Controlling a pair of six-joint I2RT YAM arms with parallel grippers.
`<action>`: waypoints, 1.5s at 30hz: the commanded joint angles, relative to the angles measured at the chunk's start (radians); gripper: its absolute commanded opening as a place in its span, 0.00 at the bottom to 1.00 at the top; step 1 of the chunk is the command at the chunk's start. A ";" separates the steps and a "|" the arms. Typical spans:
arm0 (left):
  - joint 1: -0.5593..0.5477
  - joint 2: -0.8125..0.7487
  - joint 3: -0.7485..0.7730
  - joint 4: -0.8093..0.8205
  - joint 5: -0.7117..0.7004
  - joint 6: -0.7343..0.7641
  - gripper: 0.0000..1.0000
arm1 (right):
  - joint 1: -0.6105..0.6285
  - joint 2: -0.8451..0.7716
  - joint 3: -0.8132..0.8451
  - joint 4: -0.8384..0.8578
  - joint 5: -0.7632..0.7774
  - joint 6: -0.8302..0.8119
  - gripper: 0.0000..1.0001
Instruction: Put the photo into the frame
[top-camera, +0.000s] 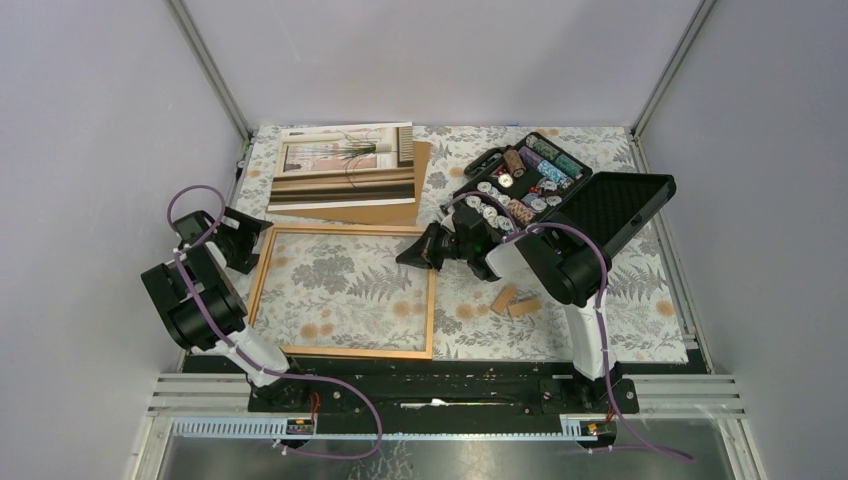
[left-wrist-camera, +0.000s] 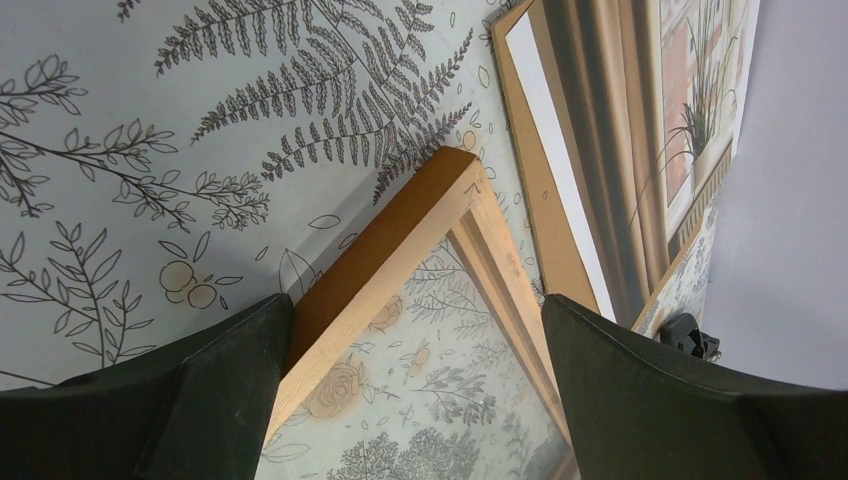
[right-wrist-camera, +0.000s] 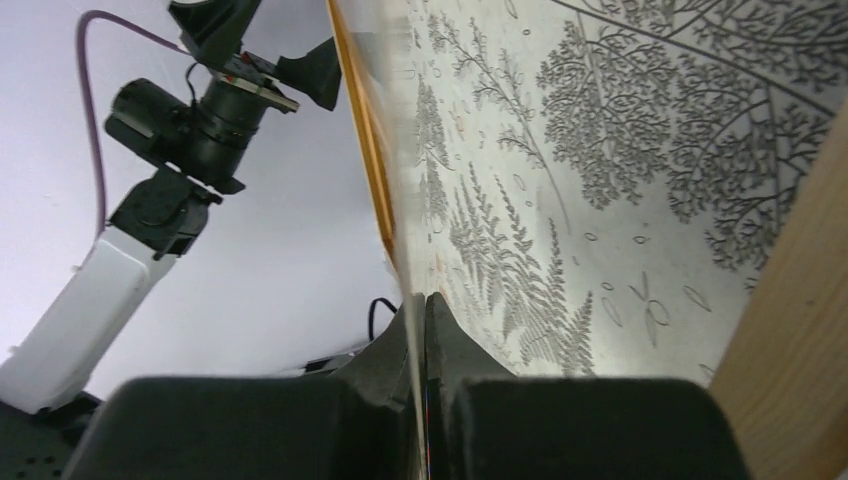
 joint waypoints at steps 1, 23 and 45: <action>-0.022 0.006 -0.008 -0.051 0.069 -0.024 0.99 | 0.006 -0.002 0.020 0.133 -0.009 0.130 0.00; -0.022 -0.009 -0.013 -0.057 0.051 -0.019 0.99 | 0.025 0.001 -0.105 0.376 0.016 0.374 0.00; -0.110 -0.299 0.030 -0.206 -0.221 0.076 0.99 | 0.028 0.041 -0.116 0.352 0.042 0.274 0.09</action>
